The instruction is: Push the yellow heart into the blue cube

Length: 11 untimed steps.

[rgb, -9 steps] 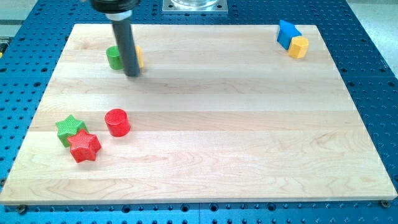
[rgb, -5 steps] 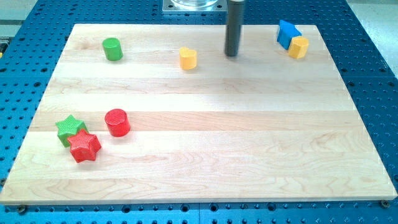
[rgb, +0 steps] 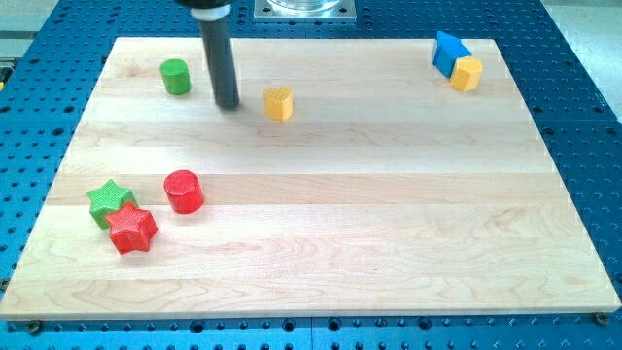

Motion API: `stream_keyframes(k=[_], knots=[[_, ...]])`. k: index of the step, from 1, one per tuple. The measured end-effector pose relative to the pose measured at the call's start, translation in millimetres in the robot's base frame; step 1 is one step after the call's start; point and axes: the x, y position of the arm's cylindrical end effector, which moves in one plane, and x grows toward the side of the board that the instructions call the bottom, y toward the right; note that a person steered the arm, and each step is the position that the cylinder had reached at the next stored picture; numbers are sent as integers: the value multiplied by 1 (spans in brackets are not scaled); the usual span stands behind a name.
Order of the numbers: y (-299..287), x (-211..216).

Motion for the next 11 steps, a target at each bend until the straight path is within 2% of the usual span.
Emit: stream_keyframes(k=[1, 2, 3, 4, 5, 7, 8, 9, 10, 11], knots=[[84, -1], [201, -17], [182, -27], [135, 6], [108, 11], [108, -36], [142, -49], [212, -56], [143, -45], [148, -66]])
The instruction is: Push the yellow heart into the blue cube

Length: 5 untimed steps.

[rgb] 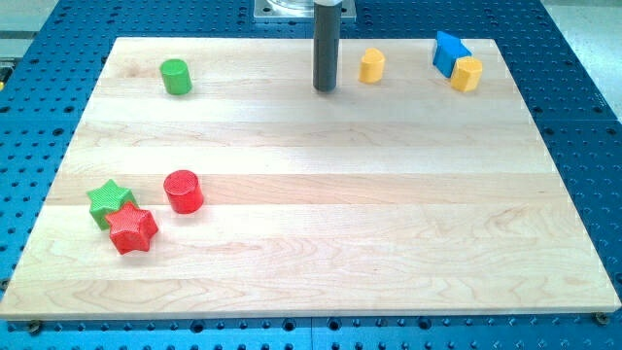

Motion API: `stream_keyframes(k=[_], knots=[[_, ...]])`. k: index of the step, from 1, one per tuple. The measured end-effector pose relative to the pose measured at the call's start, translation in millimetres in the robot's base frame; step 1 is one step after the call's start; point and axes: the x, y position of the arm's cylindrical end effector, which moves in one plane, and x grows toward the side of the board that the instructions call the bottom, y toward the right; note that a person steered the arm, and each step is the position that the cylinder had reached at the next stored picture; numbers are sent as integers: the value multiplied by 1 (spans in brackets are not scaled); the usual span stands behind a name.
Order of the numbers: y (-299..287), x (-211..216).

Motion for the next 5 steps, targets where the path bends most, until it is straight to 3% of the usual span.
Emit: stream_keyframes(k=[1, 3, 5], knots=[[60, -8], [35, -26], [117, -21]])
